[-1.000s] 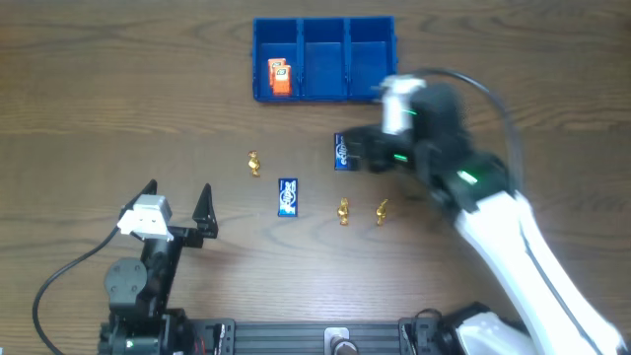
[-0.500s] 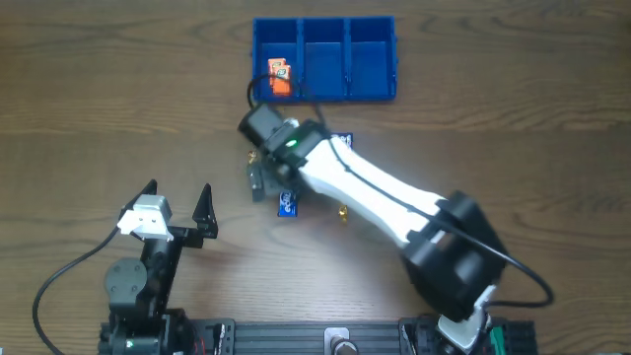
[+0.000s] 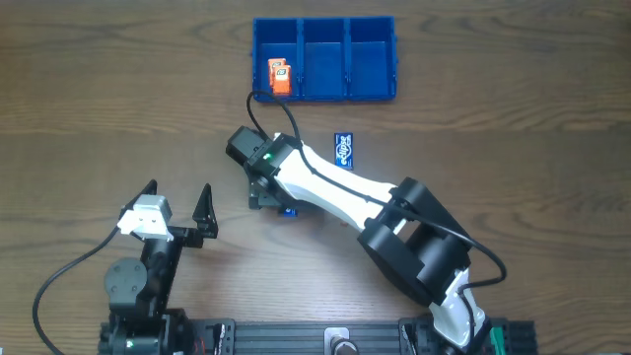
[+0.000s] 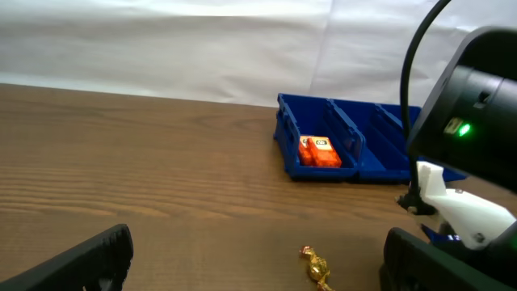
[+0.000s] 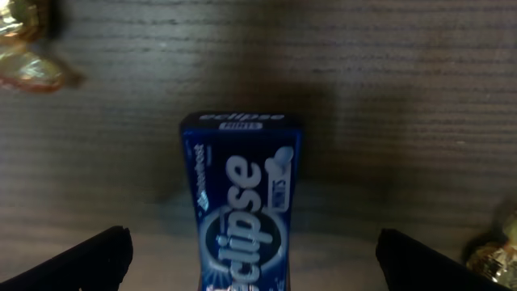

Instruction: Sort Candies Into Trays

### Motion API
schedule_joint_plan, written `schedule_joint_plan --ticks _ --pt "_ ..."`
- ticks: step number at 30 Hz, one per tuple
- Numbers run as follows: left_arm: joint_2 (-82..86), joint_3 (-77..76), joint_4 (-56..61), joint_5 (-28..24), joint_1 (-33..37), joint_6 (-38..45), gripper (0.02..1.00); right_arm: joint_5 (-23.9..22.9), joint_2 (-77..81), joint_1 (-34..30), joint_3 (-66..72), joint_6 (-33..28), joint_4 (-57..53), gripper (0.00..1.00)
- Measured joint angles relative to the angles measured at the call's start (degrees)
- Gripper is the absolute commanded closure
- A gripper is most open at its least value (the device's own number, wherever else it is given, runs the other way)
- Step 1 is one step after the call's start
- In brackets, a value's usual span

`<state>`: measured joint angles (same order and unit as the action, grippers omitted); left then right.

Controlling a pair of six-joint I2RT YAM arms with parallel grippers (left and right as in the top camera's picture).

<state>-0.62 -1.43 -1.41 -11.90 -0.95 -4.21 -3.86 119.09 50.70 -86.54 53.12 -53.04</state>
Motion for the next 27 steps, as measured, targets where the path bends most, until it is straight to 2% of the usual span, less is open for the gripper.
schedule_joint_plan --ticks 9,12,14,16,18,19,21,27 --pt "0.0 0.0 0.0 0.0 0.0 0.0 0.023 -2.0 0.9 0.0 0.0 1.2 0.4 0.007" --pt "0.0 0.0 0.0 0.0 0.0 0.0 0.020 -2.2 2.0 0.0 0.0 1.4 0.9 0.042" --pt "0.0 0.0 0.0 0.0 0.0 0.0 0.023 -2.1 2.7 0.0 0.0 1.6 1.0 0.102" --pt "0.0 0.0 0.0 0.0 0.0 0.0 0.020 -2.3 2.7 0.0 -0.2 1.8 1.2 0.207" --pt "0.0 0.0 0.0 0.0 0.0 0.0 0.020 -2.3 2.7 0.0 -0.2 2.1 1.3 0.367" --pt "0.0 0.0 0.0 0.0 0.0 0.0 0.020 -2.4 2.7 0.0 -0.2 2.0 1.3 0.487" --pt "0.0 0.0 0.0 0.0 0.0 0.0 0.020 -2.4 2.7 0.0 -0.2 1.9 1.3 0.597" --pt "0.0 0.0 0.0 0.0 0.0 0.0 0.023 -2.4 2.7 0.0 -0.4 1.9 1.3 0.715"
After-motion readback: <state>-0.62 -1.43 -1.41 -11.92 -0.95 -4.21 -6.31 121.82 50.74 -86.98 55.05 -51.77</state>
